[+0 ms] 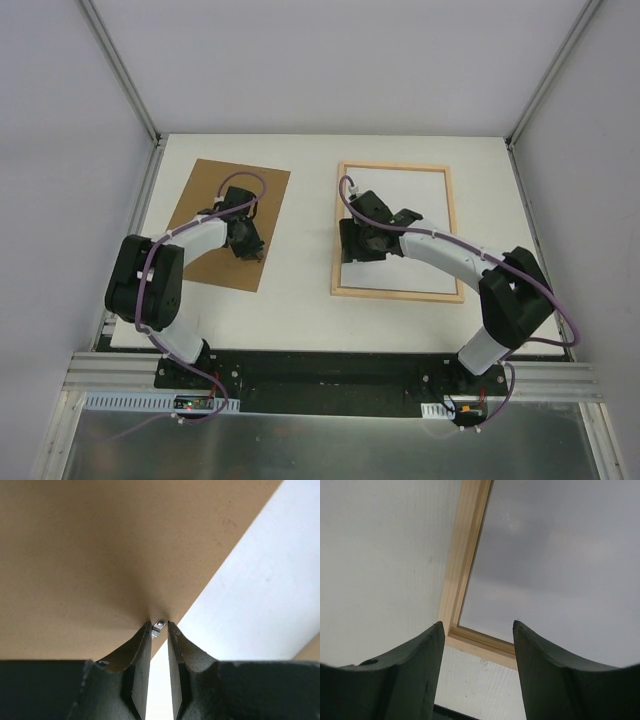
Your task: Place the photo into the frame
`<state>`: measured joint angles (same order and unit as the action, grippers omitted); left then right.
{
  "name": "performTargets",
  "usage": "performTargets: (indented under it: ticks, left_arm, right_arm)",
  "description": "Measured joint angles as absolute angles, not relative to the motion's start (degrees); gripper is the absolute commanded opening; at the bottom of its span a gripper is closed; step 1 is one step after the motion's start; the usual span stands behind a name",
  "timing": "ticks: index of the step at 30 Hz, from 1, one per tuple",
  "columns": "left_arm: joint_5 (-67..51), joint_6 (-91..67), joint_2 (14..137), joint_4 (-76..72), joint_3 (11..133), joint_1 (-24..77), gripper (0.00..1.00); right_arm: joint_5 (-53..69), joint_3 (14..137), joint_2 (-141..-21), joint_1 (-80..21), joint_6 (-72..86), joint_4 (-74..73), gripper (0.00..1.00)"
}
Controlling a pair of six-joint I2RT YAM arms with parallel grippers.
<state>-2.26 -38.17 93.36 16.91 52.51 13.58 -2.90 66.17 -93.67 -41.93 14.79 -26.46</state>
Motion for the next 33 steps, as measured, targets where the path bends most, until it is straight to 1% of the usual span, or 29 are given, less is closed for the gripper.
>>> performTargets:
  ticks: [5,8,13,18,27,33]
  left_arm:
    - [-2.72,-39.97,94.3,17.08,53.43,19.64,0.18]
    - [-2.81,-40.49,96.49,17.52,55.96,22.74,0.19]
    - [-3.03,-40.49,100.22,18.02,60.64,26.94,0.22]
    - [-3.05,-38.96,101.01,20.03,63.35,28.03,0.28]
    - [-2.28,-30.48,101.21,27.4,69.3,28.38,0.26]
    - [-1.39,-26.87,104.55,29.47,72.27,30.79,0.26]
  right_arm:
    - [-3.81,64.77,-91.96,-41.93,14.79,-26.44,0.59]
    - [-4.23,64.31,-91.42,-41.93,14.81,-26.41,0.59]
    - [-4.95,63.86,-90.39,-41.93,14.79,-26.87,0.59]
    - [-5.41,63.83,-88.92,-41.93,14.79,-26.94,0.59]
    - [-5.67,62.46,-85.23,-41.45,14.98,-27.0,0.59]
    - [-5.74,59.53,-79.7,-38.92,15.59,-26.59,0.59]
